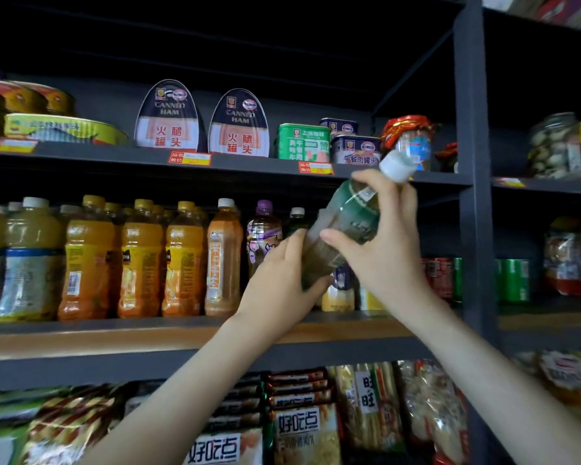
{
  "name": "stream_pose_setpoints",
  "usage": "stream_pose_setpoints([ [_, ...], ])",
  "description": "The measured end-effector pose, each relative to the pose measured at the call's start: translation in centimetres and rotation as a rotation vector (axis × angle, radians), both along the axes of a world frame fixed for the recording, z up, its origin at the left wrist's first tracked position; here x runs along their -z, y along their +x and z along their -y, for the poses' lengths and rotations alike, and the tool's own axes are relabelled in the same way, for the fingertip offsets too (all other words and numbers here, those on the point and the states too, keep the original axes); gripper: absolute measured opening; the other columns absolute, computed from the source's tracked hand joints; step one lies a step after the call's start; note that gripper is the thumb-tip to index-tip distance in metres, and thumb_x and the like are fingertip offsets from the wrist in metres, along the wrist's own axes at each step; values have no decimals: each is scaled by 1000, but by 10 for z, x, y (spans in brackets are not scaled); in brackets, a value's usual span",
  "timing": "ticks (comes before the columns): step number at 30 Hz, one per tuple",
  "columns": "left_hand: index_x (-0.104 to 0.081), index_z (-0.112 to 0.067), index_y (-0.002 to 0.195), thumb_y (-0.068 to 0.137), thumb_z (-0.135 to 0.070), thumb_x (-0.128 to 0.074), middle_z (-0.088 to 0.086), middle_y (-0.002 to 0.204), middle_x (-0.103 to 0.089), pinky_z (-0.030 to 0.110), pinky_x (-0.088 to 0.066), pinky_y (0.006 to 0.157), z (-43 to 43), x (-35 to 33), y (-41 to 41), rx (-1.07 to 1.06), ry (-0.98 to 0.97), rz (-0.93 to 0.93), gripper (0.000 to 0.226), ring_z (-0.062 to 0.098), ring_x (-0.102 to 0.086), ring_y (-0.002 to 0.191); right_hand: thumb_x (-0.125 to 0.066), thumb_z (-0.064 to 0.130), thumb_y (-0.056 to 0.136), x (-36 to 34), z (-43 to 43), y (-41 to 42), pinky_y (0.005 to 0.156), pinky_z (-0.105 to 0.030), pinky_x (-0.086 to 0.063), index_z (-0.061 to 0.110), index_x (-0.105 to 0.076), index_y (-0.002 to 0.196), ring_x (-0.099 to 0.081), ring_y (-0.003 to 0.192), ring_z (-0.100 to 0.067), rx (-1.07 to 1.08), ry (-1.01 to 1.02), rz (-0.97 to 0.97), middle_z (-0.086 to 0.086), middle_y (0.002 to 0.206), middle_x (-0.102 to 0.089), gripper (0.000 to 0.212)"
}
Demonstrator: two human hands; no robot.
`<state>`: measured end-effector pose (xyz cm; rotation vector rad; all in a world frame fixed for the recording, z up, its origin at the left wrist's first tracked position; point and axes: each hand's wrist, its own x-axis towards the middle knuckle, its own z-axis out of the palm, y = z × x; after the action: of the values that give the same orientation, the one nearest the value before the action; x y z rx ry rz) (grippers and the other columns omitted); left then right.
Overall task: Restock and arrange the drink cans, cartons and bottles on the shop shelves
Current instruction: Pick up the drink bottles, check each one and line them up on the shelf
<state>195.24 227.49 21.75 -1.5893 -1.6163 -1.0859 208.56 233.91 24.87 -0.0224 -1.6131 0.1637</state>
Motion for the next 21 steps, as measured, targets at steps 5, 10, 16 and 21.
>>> stream_pose_setpoints([
  [5, -32, -22, 145, 81, -47, -70, -9, 132, -47, 17, -40, 94, 38, 39, 45, 89, 9, 85, 79, 6, -45, 117, -83, 11, 71, 29, 23, 68, 91, -26, -50, 38, -45, 124, -55, 110, -8, -241, -195, 41, 1, 128, -46, 70],
  [10, -51, -22, 126, 70, -51, -74, -7, 108, -61, 12, -37, 70, 77, 134, 102, 25, -117, 195, 67, 8, -56, 93, -82, 13, 73, 116, 26, 117, 87, -41, -57, 45, -47, 117, -62, 103, -11, -473, -578, 250, 7, 117, -54, 64],
  [16, -49, -25, 128, 73, -43, -79, -16, 100, -55, 5, -41, 66, 137, 263, 162, -49, -495, 568, 65, 5, -59, 91, -72, 51, 63, 262, 58, 155, 98, -39, -49, 49, -34, 119, -52, 114, -12, -380, -974, 646, 13, 125, -39, 68],
  [21, -49, -24, 133, 75, -48, -77, -10, 105, -59, 23, -49, 80, 173, 331, 190, -169, -773, 804, 69, 14, -61, 104, -63, 54, 81, 338, 80, 171, 97, -29, -38, 35, -19, 146, -38, 133, -22, -212, -1161, 1035, 4, 146, -29, 81],
])
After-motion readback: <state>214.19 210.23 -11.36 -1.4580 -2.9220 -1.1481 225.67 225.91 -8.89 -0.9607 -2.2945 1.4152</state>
